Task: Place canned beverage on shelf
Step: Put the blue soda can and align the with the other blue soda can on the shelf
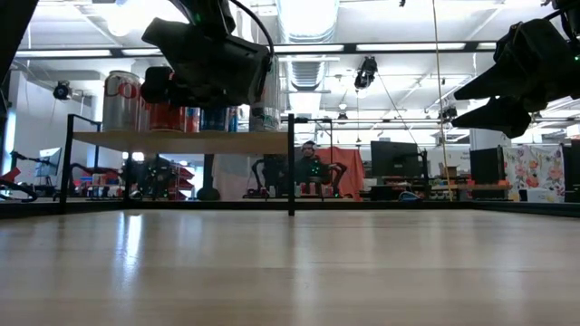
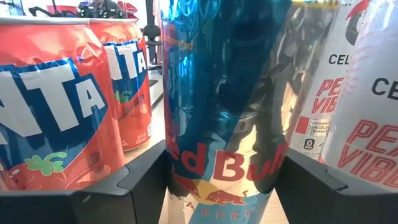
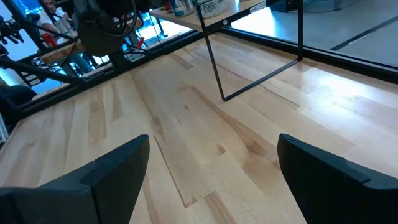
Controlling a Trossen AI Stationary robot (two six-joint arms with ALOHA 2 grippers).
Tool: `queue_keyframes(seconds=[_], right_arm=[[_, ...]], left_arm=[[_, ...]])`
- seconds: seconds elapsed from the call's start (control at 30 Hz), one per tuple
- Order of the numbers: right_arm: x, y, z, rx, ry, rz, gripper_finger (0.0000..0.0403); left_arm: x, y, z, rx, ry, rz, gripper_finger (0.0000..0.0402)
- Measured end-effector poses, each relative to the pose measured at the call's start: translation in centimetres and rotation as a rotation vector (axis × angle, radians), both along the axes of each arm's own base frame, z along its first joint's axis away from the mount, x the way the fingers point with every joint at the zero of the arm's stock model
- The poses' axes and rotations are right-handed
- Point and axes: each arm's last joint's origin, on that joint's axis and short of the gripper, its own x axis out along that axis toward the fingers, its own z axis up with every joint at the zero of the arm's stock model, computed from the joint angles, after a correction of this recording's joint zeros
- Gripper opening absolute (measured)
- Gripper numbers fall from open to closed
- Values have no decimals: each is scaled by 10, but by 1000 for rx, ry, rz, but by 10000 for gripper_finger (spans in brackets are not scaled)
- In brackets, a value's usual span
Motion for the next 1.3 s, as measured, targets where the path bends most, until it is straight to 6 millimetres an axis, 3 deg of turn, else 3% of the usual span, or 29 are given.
queue_keyframes(seconds=[0.33,0.73,1.3], right_arm=[[0,0,0,0,0,0,336],[0,0,0,0,0,0,336],[0,0,0,0,0,0,336]], left_arm=[[0,0,0,0,0,0,240],[0,2,0,-7,-3,8,287],[3,6,4,-1,-32,19,289]])
